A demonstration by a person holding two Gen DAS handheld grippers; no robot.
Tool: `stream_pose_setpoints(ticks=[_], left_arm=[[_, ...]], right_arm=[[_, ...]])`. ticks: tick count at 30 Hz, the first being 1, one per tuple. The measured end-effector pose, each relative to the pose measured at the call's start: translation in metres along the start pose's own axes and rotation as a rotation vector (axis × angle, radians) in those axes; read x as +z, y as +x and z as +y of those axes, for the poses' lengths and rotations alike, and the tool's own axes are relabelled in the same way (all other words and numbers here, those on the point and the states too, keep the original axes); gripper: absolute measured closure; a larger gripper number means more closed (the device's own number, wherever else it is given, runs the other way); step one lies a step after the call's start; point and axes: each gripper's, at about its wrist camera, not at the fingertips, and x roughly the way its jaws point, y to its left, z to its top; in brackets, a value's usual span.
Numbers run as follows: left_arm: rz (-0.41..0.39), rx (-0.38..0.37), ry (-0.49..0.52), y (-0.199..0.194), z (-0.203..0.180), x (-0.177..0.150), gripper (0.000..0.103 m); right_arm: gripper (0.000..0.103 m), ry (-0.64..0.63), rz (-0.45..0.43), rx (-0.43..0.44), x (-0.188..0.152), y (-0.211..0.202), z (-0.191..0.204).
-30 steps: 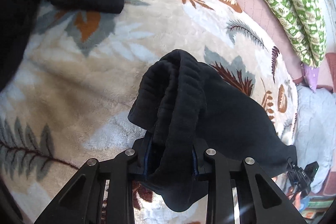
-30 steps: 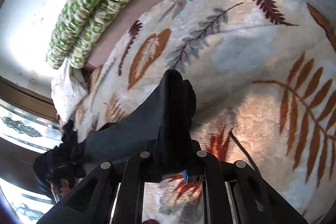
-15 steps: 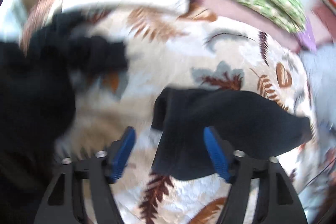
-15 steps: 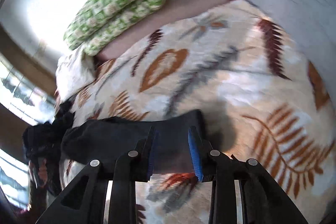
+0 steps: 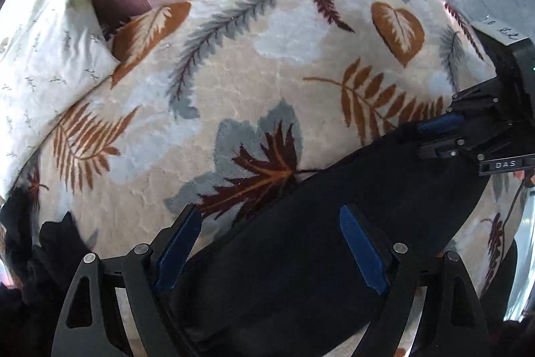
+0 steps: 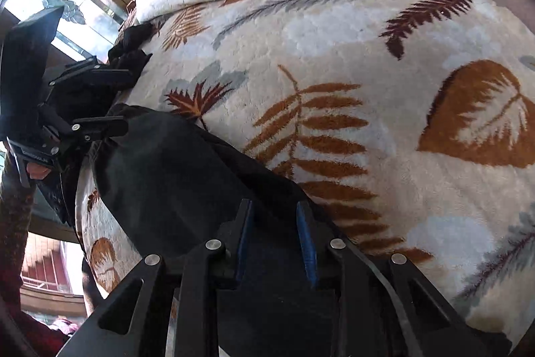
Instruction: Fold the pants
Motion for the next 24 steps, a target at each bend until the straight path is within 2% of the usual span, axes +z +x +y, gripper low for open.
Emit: stream_pose_setpoints(ticks=[5,10,12,13,14,16,17,19,22,24], left_arm=[[0.036,0.027,0.118,0.032,-0.009,0.019,0.018],[0.032,0.060,0.171,0.052,-0.020,0.029,0.017],[0.040,0.070,0.181,0.059,-0.022,0.030,0.014],[0.026,0.075,0.177,0.060,-0.022,0.029,0.014],[0.014,0.082,0.164,0.058,-0.022,0.029,0.018],[-0.022,0.105,0.123,0.052,-0.022,0.028,0.060],[-0.006,0.135,0.105,0.052,-0.022,0.029,0.088],[-0.002,0.162,0.087,0.055,-0.022,0.028,0.088],[-0.011,0.163,0.079,0.057,-0.021,0.027,0.088],[0.003,0.094,0.058,0.052,-0.017,0.027,0.088]], right_arm=[[0.073,-0.074,0.027,-0.003,0.000,0.006,0.004],[0.073,-0.170,0.064,-0.057,0.007,0.011,0.021],[0.080,-0.209,0.072,-0.099,0.008,0.014,0.026],[0.090,-0.221,0.075,-0.108,0.009,0.015,0.028],[0.096,-0.237,0.072,-0.116,0.008,0.014,0.030],[0.097,-0.263,0.056,-0.154,0.007,0.013,0.035],[0.097,-0.264,0.043,-0.168,0.006,0.012,0.035],[0.098,-0.255,0.017,-0.188,0.006,0.010,0.036],[0.098,-0.224,-0.027,-0.184,0.007,0.002,0.033],[0.098,-0.205,-0.021,-0.172,0.008,0.003,0.030]])
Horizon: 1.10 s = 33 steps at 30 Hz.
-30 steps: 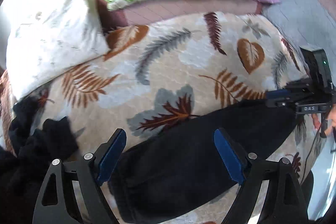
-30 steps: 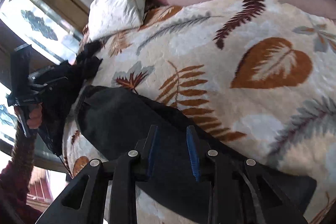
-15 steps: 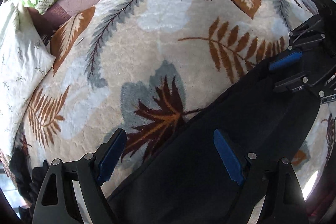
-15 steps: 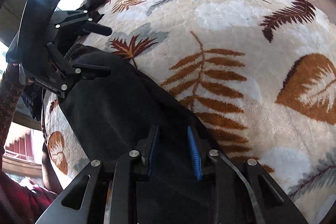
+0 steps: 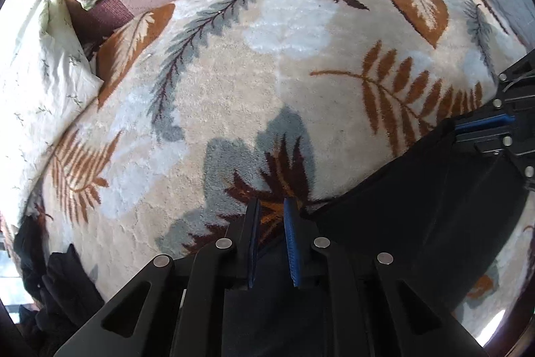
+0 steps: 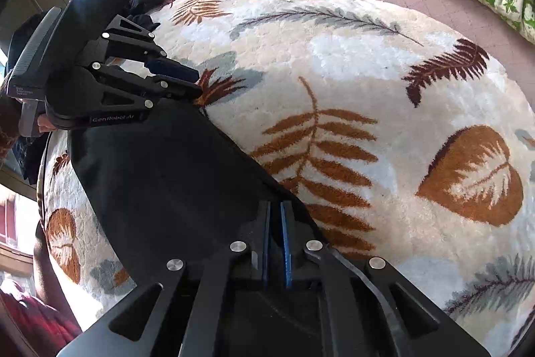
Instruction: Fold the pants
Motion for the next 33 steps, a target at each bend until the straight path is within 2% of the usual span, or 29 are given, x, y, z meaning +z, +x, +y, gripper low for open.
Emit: stream_pose_setpoints(ticks=[1,2,3,4,5,6,9,13,14,17,23,25,26,27,28,30,33], left_arm=[[-0.009,-0.028,0.000,-0.006,0.002,-0.001,0.086],[-0.024,-0.063,0.018,-0.014,0.005,-0.003,0.071],[-0.036,-0.071,0.035,-0.018,0.006,-0.004,0.046],[-0.054,-0.063,0.054,-0.023,0.008,-0.006,0.032],[-0.072,-0.067,0.082,-0.027,0.008,-0.008,0.011],[-0.075,-0.068,0.102,-0.028,0.008,-0.009,0.008],[-0.031,-0.079,0.165,-0.023,0.005,-0.011,0.008],[0.016,0.045,0.243,-0.003,0.007,-0.005,0.008],[0.031,0.047,0.240,0.001,0.010,-0.003,0.008],[0.075,-0.045,0.240,0.007,0.012,-0.002,0.008],[0.126,-0.091,0.313,0.019,0.001,-0.008,0.008],[0.123,-0.111,0.280,0.022,0.006,-0.007,0.007],[0.121,-0.128,0.254,0.022,0.009,-0.006,0.013],[0.121,-0.147,0.227,0.022,0.012,-0.006,0.026],[0.123,-0.166,0.209,0.020,0.011,-0.008,0.034],[0.087,-0.164,0.221,0.011,0.002,-0.016,0.071],[0.044,-0.070,0.252,0.005,-0.015,-0.026,0.084]], right_arm=[[0.098,-0.001,-0.001,0.000,0.000,0.000,-0.001],[0.098,-0.004,0.001,0.004,-0.001,0.000,-0.001],[0.098,-0.006,0.000,0.005,0.000,-0.001,-0.001],[0.098,-0.003,-0.003,0.009,0.000,-0.002,-0.003],[0.098,0.002,-0.004,0.014,0.000,-0.003,-0.003],[0.098,0.004,-0.006,0.016,0.001,-0.004,-0.003],[0.098,0.005,0.000,0.015,-0.001,-0.002,-0.004],[0.097,0.011,0.007,0.016,0.000,0.002,-0.003],[0.097,0.011,0.008,0.018,0.000,0.002,-0.003],[0.097,0.009,0.011,0.021,0.001,0.003,-0.004],[0.097,0.010,0.020,0.028,0.001,0.007,-0.006],[0.097,0.011,0.022,0.030,0.001,0.008,-0.006],[0.097,0.011,0.022,0.029,0.000,0.008,-0.006],[0.097,0.010,0.021,0.028,0.000,0.008,-0.006],[0.097,0.009,0.021,0.028,0.000,0.008,-0.006],[0.097,0.003,0.019,0.023,0.000,0.008,-0.006],[0.097,-0.006,0.015,0.007,-0.001,0.009,-0.002]])
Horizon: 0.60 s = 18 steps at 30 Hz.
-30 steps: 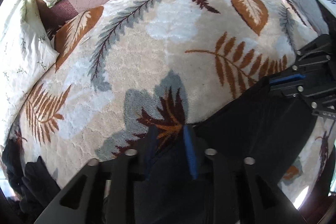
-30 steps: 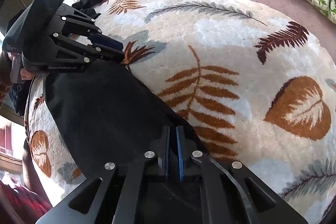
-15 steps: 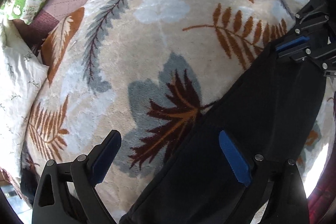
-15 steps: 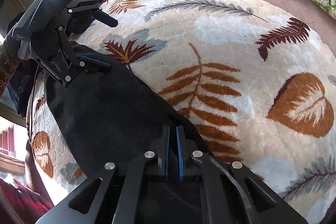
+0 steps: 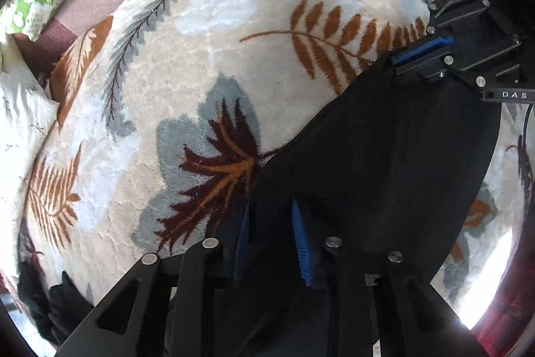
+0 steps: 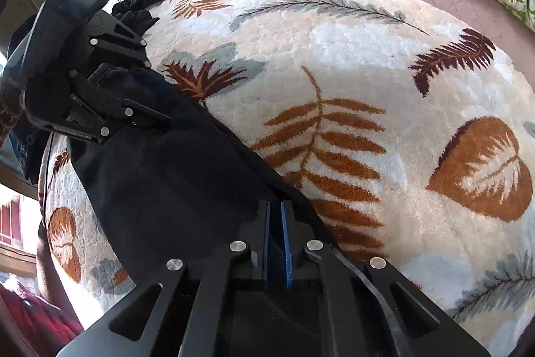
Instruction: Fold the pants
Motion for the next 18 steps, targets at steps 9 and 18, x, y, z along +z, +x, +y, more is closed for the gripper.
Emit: stream_pose_setpoints(ticks=[9,18], left_arm=[[0.000,0.075,-0.102,0.004,0.011,0.011,0.095],[0.000,0.104,-0.184,-0.001,0.016,0.011,0.086]], right_arm=[[0.098,0.017,-0.042,-0.040,0.003,-0.008,0.002],[0.092,0.097,-0.034,-0.014,0.003,0.002,-0.012]])
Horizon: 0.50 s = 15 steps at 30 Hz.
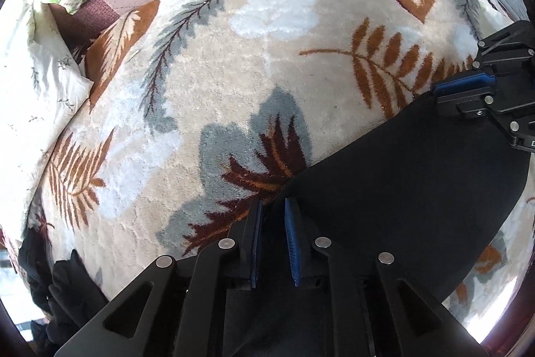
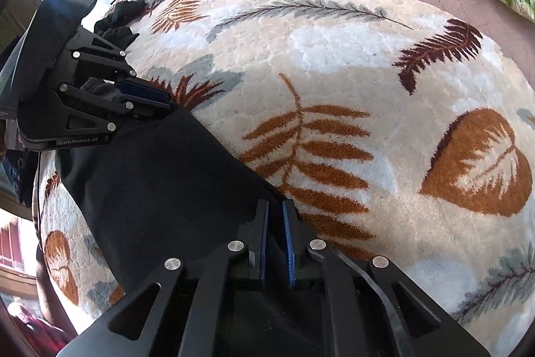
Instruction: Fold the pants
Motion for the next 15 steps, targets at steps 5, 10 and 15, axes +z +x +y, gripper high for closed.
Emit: stream_pose_setpoints(ticks=[5,10,15], left_arm=[[-0.031,0.073,-0.146,-0.034,0.018,-0.023,0.068],[-0.118,-0.114,-0.380,-0.084,0.010,-0.057,0.040],[-0.182,-0.372,-0.450,-0.098,-0.085,-0.055,0.015]], right_arm=[[0.087,0.137,-0.064,0.052,-0.018,-0.050,-0.017],[0.057,0.374,-0.190,0.060,-0.078,-0.130,-0.058],[0.051,0.647,-0.228,0.021,-0.165,-0.170,-0.114]])
